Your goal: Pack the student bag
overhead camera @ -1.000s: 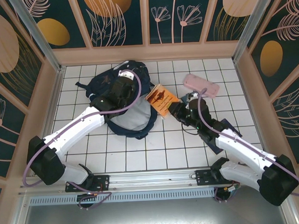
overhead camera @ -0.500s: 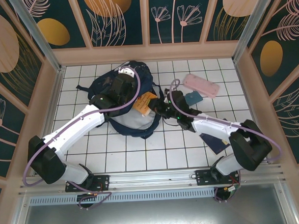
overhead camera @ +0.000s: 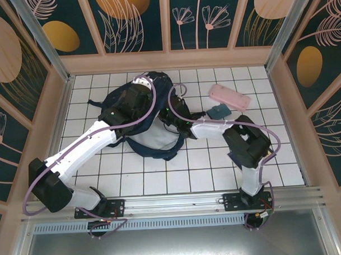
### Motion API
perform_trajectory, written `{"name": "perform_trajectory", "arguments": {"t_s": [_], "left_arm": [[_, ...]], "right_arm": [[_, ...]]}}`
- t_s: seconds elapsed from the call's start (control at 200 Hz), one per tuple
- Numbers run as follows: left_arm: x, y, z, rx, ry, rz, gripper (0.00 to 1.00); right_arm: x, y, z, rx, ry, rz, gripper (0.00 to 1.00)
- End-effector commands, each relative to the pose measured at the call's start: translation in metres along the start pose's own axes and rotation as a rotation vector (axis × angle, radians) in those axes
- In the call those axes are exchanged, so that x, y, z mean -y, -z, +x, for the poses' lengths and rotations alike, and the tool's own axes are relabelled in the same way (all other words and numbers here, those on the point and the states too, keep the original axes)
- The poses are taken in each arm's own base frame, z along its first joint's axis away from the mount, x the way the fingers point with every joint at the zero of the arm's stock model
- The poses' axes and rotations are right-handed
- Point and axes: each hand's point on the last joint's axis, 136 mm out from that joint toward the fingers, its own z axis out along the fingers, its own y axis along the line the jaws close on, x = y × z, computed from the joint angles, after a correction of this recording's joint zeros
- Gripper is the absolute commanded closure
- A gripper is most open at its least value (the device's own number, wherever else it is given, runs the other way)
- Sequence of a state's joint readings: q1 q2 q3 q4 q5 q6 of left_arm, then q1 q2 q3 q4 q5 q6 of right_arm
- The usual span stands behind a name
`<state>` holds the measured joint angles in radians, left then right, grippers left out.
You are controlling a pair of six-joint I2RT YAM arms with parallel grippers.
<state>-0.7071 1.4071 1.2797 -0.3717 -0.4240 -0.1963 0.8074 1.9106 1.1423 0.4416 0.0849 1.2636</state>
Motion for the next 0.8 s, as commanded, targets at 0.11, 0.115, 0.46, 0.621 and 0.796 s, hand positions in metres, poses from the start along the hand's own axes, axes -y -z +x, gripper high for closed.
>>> {"name": "perform_trajectory", "arguments": {"t_s": [0.11,0.115,0.46,0.621,0.796], "left_arm": [[-0.001,0.046,-0.078,0.251,0.168,0.076,1.00],[-0.001,0.046,-0.078,0.251,0.169,0.075,1.00],[-0.015,0.044,-0.073,0.235,0.202,-0.001,1.00],[-0.015,0.043,-0.071,0.237,0.209,-0.003,1.00],[-0.017,0.039,-0.066,0.231,0.206,-0.020,1.00]], "right_arm": [[-0.028,-0.028,-0.020,0.162,-0.093,-0.111,1.00],[-0.028,-0.029,-0.020,0.164,-0.095,-0.110,1.00],[-0.013,-0.021,0.003,0.022,-0.066,-0.091,0.27],[0.004,0.018,0.012,-0.033,0.006,-0.029,0.18],[0.036,0.052,0.029,-0.137,0.006,0.064,0.29]]}}
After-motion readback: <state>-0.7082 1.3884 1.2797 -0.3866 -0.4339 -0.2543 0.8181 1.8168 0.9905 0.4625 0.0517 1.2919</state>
